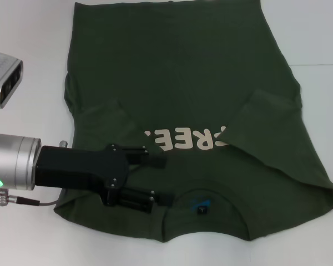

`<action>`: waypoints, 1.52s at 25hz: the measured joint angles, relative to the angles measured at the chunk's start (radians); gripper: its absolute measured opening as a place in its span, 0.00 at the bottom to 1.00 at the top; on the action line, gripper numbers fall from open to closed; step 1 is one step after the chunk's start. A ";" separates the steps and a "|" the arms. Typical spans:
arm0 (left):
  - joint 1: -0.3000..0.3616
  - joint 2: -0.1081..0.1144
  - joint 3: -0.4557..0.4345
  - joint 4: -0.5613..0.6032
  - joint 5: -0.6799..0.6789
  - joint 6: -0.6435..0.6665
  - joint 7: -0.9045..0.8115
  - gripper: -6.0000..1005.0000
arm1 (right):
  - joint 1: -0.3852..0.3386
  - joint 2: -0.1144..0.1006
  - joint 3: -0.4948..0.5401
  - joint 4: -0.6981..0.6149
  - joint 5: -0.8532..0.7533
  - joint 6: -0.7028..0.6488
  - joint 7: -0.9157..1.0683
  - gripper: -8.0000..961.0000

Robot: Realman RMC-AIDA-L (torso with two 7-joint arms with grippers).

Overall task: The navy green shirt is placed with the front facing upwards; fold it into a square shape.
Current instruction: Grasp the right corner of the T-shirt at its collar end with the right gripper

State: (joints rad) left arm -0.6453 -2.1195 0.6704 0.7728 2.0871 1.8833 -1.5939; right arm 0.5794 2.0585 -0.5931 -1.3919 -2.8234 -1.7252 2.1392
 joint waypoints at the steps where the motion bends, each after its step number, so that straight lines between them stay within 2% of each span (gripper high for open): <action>1: 0.001 -0.001 0.000 0.000 0.000 0.000 0.000 0.93 | 0.001 0.000 -0.016 0.011 -0.006 0.010 0.017 0.85; 14: 0.012 -0.005 0.000 -0.001 -0.001 -0.006 0.000 0.93 | 0.038 -0.008 -0.121 0.243 -0.016 0.089 0.083 0.85; 29: 0.004 -0.007 0.000 -0.001 -0.001 -0.021 -0.002 0.93 | 0.041 0.000 -0.158 0.309 -0.030 0.135 0.091 0.85; 38: 0.004 -0.007 0.000 -0.001 -0.001 -0.024 -0.004 0.93 | 0.044 0.003 -0.167 0.327 -0.053 0.168 0.104 0.74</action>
State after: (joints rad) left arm -0.6412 -2.1261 0.6703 0.7716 2.0862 1.8596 -1.5982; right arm 0.6231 2.0613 -0.7605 -1.0653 -2.8766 -1.5573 2.2436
